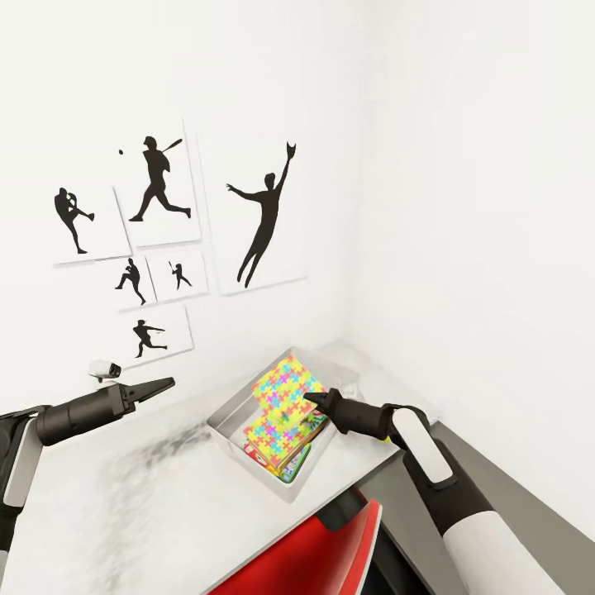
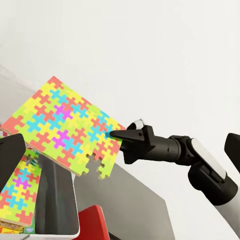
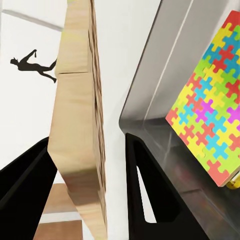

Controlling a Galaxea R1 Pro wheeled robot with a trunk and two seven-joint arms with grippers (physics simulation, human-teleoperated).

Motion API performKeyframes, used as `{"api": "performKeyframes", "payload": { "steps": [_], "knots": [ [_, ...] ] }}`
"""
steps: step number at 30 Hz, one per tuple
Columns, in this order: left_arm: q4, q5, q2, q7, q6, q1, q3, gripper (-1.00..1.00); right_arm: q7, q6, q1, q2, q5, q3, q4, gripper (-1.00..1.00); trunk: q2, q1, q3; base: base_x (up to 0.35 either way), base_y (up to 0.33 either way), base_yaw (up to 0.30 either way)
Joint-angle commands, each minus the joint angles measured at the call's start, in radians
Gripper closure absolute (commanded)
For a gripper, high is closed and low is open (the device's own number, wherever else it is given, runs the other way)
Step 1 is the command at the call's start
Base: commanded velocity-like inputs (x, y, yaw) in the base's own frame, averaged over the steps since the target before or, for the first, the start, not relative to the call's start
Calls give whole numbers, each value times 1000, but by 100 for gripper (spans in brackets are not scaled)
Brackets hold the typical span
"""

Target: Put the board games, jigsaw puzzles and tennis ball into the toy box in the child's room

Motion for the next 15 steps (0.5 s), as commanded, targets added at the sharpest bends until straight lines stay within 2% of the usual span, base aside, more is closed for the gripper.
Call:
{"api": "performKeyframes", "payload": {
  "steps": [1, 5, 6, 15],
  "knots": [
    [0, 2, 0, -1, 9, -1, 0, -100, -6, 1, -1, -1, -7, 2, -1, 100, -2, 1, -2, 0, 0, 0],
    [0, 2, 0, -1, 9, -1, 0, -100, -6, 1, -1, -1, -6, 2, 0, 100, -2, 1, -2, 0, 0, 0],
    [0, 2, 0, -1, 9, -1, 0, -100, -6, 1, -1, -1, -6, 2, 1, -100, -2, 1, -2, 0, 0, 0],
    [0, 2, 1, -1, 9, -1, 0, -100, -3, 1, -1, -1, -5, 2, 14, -100, -2, 1, -2, 0, 0, 0]
  ]
}}
